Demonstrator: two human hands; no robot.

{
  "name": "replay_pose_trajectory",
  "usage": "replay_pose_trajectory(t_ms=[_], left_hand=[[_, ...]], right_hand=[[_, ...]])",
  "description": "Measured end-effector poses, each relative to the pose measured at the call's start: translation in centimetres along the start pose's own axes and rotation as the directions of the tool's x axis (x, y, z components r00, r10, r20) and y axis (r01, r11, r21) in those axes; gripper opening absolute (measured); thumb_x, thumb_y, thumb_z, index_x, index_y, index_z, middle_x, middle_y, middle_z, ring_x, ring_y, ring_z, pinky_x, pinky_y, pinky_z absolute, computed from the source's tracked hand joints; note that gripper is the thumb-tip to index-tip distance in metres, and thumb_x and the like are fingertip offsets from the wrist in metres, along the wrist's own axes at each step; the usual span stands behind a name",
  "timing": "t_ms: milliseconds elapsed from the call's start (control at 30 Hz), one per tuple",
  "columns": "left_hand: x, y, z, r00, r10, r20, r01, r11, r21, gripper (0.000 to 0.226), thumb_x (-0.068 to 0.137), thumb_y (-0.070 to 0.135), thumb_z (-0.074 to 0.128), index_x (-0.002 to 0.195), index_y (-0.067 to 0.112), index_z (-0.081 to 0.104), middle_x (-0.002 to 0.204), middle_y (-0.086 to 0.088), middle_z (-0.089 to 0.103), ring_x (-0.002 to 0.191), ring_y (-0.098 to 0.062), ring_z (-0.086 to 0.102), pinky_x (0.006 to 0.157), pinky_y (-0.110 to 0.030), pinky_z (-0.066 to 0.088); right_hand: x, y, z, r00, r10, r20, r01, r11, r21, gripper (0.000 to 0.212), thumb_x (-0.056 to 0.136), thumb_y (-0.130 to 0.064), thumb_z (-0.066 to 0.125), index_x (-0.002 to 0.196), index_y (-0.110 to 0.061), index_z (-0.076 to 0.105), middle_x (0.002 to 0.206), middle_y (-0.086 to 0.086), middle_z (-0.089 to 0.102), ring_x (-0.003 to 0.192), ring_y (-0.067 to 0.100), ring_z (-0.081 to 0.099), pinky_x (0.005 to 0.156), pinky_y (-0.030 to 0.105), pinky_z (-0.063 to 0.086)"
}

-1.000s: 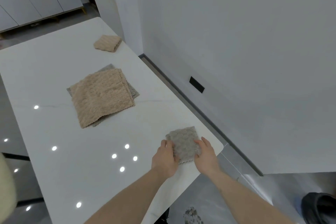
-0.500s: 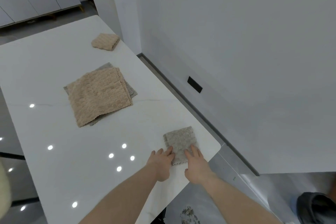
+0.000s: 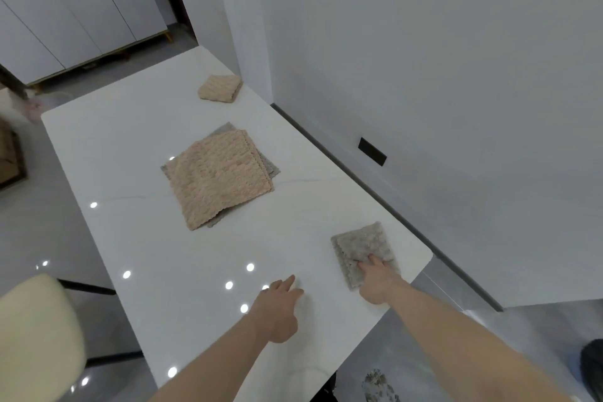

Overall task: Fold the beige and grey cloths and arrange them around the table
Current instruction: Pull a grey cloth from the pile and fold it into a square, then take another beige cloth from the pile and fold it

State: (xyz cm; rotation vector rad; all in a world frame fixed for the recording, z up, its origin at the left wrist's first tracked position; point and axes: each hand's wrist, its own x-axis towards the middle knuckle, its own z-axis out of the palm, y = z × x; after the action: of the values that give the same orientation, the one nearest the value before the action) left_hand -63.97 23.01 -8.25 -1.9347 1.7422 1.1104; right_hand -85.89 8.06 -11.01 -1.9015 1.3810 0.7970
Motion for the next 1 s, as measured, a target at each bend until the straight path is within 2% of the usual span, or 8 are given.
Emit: replay_pose_trajectory(t_ms=[100, 200, 433, 667, 1000], left_hand=[[-2.2, -2.3, -0.5, 0.998, 0.013, -0.058, -0.016, 0.999, -0.043, 0.072, 0.094, 0.017, 0.046, 0.16, 0.027, 0.021, 0.171, 0.001, -0.003, 0.157, -0.025, 0.003, 0.126, -0.039, 0.015], [-4.4, -4.7, -0.9, 0.993, 0.039, -0.112, -0.045, 0.998, -0.046, 0.07, 0.094, 0.018, 0.046, 0.16, 0.028, 0.022, 0.171, 0.002, -0.003, 0.157, -0.024, 0.002, 0.125, -0.04, 0.017], [-9.3, -10.1, -0.5, 0.983, 0.121, -0.137, -0.118, 0.993, 0.031, 0.069, 0.095, 0.022, 0.047, 0.16, 0.029, 0.023, 0.171, 0.001, -0.003, 0.157, -0.026, 0.004, 0.125, -0.039, 0.015], [-14.0, -12.6, 0.1, 0.977, 0.161, -0.138, -0.155, 0.986, 0.054, 0.069, 0.093, 0.023, 0.048, 0.159, 0.031, 0.025, 0.171, 0.002, -0.003, 0.157, -0.024, 0.003, 0.126, -0.038, 0.013], [-17.7, -11.8, 1.9, 0.965, 0.164, -0.203, -0.164, 0.986, 0.021, 0.066, 0.094, 0.027, 0.051, 0.156, 0.033, 0.031, 0.17, 0.005, 0.0, 0.155, -0.021, 0.009, 0.124, -0.038, 0.02]], right_hand=[[-1.5, -1.1, 1.3, 0.991, 0.013, -0.136, -0.004, 0.998, 0.062, 0.077, 0.091, -0.026, 0.048, 0.159, -0.024, 0.013, 0.167, 0.004, -0.004, 0.153, 0.03, 0.004, 0.122, 0.042, 0.021], [-4.1, -3.1, 3.5, 0.973, 0.032, -0.228, -0.005, 0.993, 0.117, 0.081, 0.093, -0.023, 0.05, 0.161, -0.024, 0.005, 0.168, 0.004, -0.008, 0.154, 0.032, 0.002, 0.12, 0.041, 0.027], [-9.9, -9.4, 9.0, 0.954, 0.092, -0.284, -0.01, 0.961, 0.276, 0.079, 0.096, -0.023, 0.051, 0.161, -0.027, 0.005, 0.167, -0.001, -0.011, 0.154, 0.027, 0.002, 0.121, 0.039, 0.025], [-15.0, -14.7, 13.2, 0.935, 0.039, -0.352, 0.091, 0.934, 0.346, 0.08, 0.096, -0.029, 0.052, 0.16, -0.031, 0.005, 0.167, -0.006, -0.009, 0.154, 0.025, 0.007, 0.12, 0.036, 0.026], [-19.3, -15.5, 14.8, 0.91, -0.021, -0.415, 0.177, 0.923, 0.343, 0.078, 0.096, -0.032, 0.052, 0.16, -0.033, 0.007, 0.166, -0.011, -0.009, 0.154, 0.018, 0.004, 0.12, 0.033, 0.025]])
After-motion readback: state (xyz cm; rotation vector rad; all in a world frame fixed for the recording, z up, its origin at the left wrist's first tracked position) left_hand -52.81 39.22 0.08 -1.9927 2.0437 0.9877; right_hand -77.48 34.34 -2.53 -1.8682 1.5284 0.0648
